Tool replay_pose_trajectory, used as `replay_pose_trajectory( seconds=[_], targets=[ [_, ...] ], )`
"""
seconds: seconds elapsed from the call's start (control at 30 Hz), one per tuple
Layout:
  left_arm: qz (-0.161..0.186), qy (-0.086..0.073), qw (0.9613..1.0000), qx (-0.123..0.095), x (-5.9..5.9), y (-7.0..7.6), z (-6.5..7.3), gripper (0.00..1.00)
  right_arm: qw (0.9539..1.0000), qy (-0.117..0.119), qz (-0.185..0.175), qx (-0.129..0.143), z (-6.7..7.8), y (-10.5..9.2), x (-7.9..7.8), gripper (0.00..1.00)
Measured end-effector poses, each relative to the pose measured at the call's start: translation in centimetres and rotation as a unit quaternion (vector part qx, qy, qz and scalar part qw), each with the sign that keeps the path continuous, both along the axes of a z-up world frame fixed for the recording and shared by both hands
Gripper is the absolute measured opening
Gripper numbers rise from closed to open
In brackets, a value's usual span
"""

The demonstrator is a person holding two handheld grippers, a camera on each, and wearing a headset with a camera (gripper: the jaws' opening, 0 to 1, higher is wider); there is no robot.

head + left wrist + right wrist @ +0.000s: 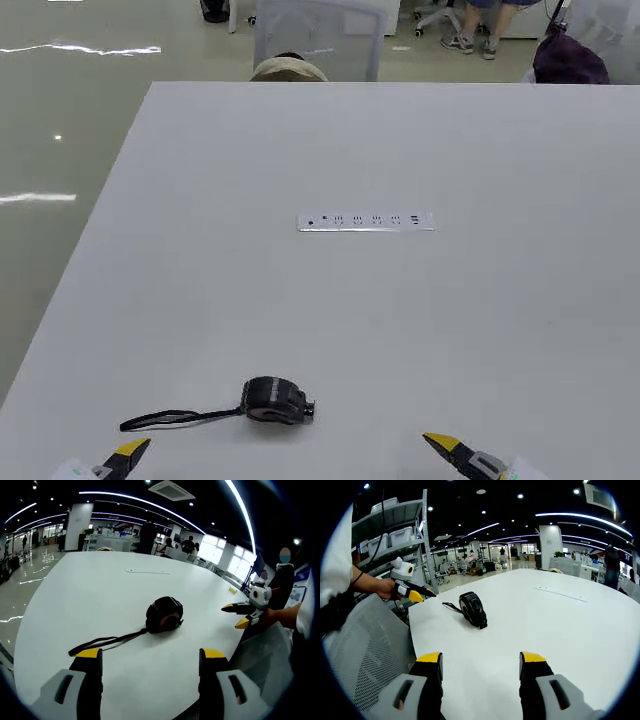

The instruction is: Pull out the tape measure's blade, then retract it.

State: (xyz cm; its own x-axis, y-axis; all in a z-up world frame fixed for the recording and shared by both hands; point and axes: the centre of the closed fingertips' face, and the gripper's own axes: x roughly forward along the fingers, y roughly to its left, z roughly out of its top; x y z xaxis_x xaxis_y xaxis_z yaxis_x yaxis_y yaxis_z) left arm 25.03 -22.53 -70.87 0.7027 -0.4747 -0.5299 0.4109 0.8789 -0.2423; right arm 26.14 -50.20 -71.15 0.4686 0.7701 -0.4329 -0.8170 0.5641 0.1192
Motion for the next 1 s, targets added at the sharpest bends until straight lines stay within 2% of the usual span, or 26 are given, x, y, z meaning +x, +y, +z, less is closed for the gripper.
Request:
replay_pose_trajectory(
  seconds=[0.23,0.4,0.57,1.0],
  targets=[
    [-0.003,-0.002,1.0000,-0.005,-0.8,0.2,-0.1,0.78,1.0000,-0.004,-0.002,-0.003,0.1,0.2,-0.7,0.64],
    [-0.006,-0.006,0.9999,-0.007,-1.2,0.1,0.0,0.78,1.0000,-0.002,-0.004,-0.004,0.1,0.2,-1.1,0.62],
    [-0.011,-0.009,0.9999,-0.010,-1.5,-0.2,0.1,0.78,0.9998,-0.005,-0.018,-0.006,0.3,-0.3,-0.7,0.63],
    [-0.011,-0.014,0.9997,-0.015,-1.7,-0.3,0.1,0.79,0.9998,0.002,-0.021,-0.004,0.2,-0.4,-0.9,0.60]
  ],
)
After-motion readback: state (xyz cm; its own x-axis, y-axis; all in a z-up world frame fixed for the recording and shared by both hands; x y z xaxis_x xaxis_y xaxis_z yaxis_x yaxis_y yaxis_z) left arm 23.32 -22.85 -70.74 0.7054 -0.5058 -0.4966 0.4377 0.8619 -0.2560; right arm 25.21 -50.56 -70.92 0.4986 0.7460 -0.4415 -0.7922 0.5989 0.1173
